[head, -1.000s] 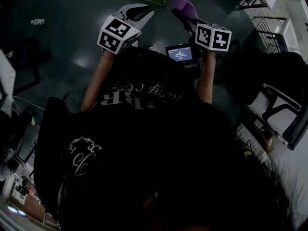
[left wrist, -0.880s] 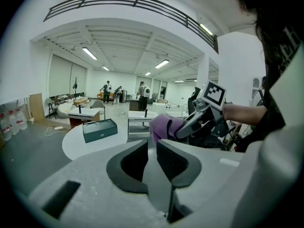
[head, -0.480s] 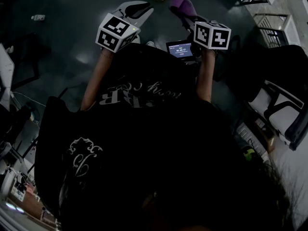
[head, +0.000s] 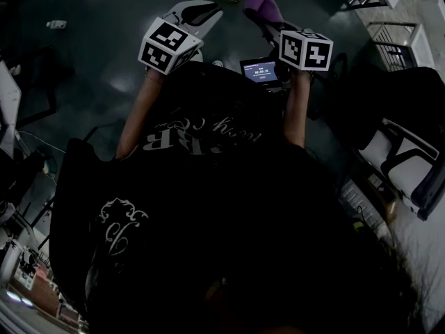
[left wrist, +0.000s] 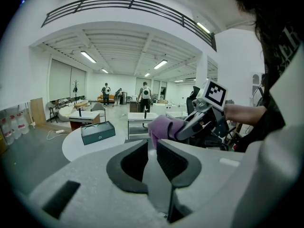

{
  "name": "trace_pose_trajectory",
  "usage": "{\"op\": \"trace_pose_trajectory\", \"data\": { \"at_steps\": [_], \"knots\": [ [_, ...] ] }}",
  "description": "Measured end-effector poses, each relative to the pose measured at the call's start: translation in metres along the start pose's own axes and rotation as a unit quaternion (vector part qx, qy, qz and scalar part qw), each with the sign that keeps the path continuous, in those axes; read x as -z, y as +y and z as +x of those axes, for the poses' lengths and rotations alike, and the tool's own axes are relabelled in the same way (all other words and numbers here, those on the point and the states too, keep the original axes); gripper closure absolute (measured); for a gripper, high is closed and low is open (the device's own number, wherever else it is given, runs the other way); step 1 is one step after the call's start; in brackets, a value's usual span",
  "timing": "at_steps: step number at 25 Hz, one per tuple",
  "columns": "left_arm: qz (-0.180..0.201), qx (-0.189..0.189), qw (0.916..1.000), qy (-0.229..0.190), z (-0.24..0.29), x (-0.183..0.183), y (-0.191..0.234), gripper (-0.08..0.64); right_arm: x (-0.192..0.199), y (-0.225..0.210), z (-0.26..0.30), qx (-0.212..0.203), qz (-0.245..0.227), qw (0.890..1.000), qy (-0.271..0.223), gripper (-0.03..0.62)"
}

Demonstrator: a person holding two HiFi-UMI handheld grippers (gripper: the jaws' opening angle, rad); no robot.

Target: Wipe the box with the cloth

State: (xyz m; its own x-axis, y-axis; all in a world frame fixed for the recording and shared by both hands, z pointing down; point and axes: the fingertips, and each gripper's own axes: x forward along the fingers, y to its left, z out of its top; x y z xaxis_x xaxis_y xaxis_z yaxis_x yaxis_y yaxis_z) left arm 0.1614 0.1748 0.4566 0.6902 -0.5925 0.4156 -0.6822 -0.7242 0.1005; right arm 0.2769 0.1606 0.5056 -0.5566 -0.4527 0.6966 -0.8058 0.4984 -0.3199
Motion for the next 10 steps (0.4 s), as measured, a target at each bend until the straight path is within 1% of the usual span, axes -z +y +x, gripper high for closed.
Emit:
{"op": "trace_pose_trajectory", "data": {
  "at_steps": [3,6,10],
  "knots": [
    [-0.001,-0.003,1.0,-0.001,0.0007,-0.0011,0.0028,0.494,-0.0005,-0.0004,0.0011,0.0,0.0,1.0,0.0,0.492],
    [0.005,0.002,1.0,0.005,0.0029,0.0033,0.0038,0.494,-0.0009,-0.0013,0.0026,0.0,0.0,1.0,0.001,0.492],
    [0.004,0.005,0.9999,0.008,0.0065,0.0061,0.007,0.494,-0.0024,-0.0035,0.0065,0.002,0.001,1.0,0.002,0.492]
  ]
}}
